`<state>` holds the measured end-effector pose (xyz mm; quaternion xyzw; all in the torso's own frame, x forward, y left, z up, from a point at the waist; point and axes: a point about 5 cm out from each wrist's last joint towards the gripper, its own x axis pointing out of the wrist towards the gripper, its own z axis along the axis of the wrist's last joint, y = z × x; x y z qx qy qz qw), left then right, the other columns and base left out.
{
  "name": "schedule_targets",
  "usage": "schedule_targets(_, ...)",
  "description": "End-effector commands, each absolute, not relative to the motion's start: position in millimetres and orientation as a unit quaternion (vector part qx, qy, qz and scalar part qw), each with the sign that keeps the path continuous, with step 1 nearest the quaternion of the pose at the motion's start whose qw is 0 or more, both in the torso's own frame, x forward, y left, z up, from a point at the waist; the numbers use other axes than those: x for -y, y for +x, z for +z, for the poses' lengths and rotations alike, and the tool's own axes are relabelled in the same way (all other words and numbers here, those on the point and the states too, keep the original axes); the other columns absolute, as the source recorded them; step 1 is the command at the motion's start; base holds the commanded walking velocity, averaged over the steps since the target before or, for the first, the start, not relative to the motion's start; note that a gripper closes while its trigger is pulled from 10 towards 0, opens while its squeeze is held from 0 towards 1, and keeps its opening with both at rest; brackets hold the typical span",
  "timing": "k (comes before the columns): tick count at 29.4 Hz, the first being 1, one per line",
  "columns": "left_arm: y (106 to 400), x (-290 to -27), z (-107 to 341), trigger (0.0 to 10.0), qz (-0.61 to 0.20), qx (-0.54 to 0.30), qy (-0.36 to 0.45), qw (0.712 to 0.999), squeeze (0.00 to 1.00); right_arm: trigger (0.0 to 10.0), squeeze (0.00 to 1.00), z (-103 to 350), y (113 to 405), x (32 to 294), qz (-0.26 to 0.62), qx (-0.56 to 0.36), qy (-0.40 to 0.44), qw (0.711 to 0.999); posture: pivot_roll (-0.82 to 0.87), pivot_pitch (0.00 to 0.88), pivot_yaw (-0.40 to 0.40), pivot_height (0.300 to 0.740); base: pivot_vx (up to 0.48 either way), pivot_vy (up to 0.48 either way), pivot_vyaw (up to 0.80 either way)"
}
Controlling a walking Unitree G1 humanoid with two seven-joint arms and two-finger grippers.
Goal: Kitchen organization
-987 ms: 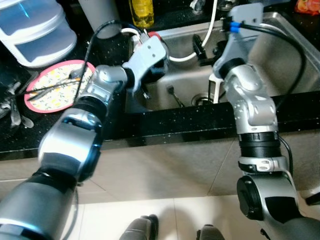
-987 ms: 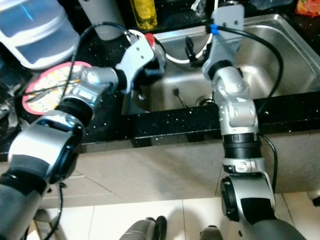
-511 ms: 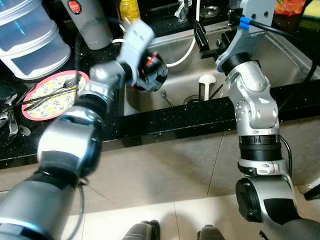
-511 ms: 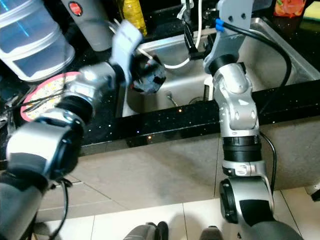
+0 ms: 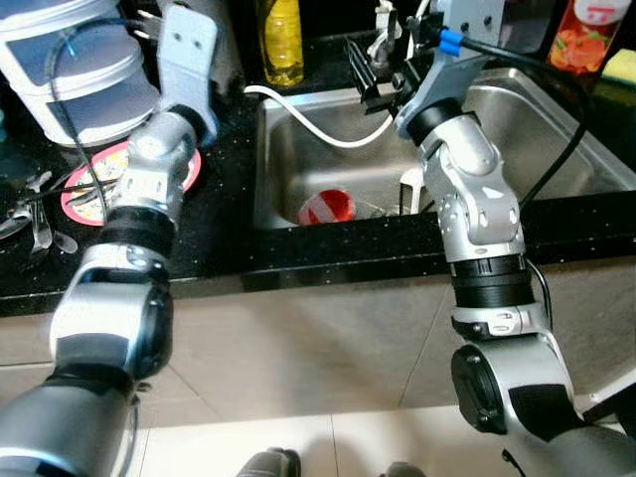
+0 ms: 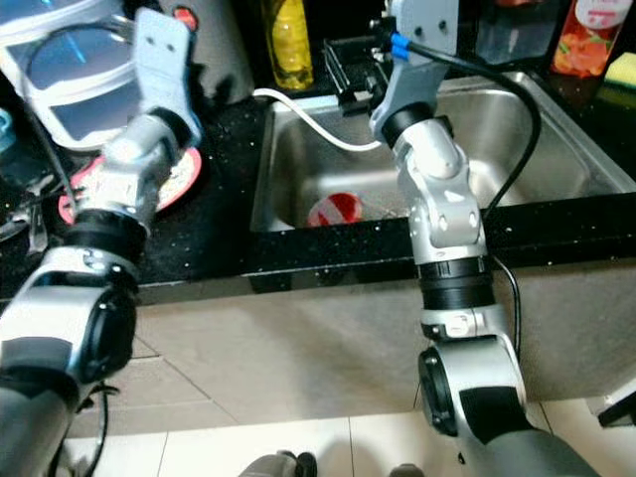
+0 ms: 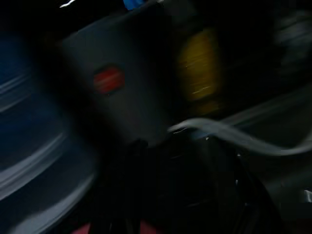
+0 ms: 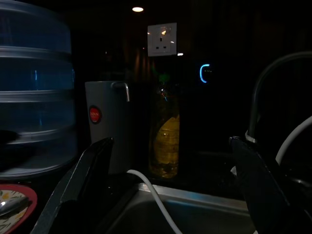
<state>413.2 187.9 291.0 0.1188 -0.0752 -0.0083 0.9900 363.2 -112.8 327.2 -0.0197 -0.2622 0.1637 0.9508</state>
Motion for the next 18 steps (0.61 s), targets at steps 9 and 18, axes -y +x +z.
schedule_targets(9,353.8,-238.5,265.3,10.0,0.032,0.016,0.280,0.959,0.00,10.0,0.00,317.4,368.7,108.9,0.175,0.250,-0.010,0.952,0.20,0.000,0.082,0.740,0.000,0.000,0.00)
schedule_targets(18,334.9,-297.4,254.7,10.0,0.138,-0.068,0.218,0.964,0.00,10.0,0.00,312.1,369.4,106.0,0.176,0.246,-0.004,0.953,0.20,0.000,0.102,0.740,0.000,0.000,0.00)
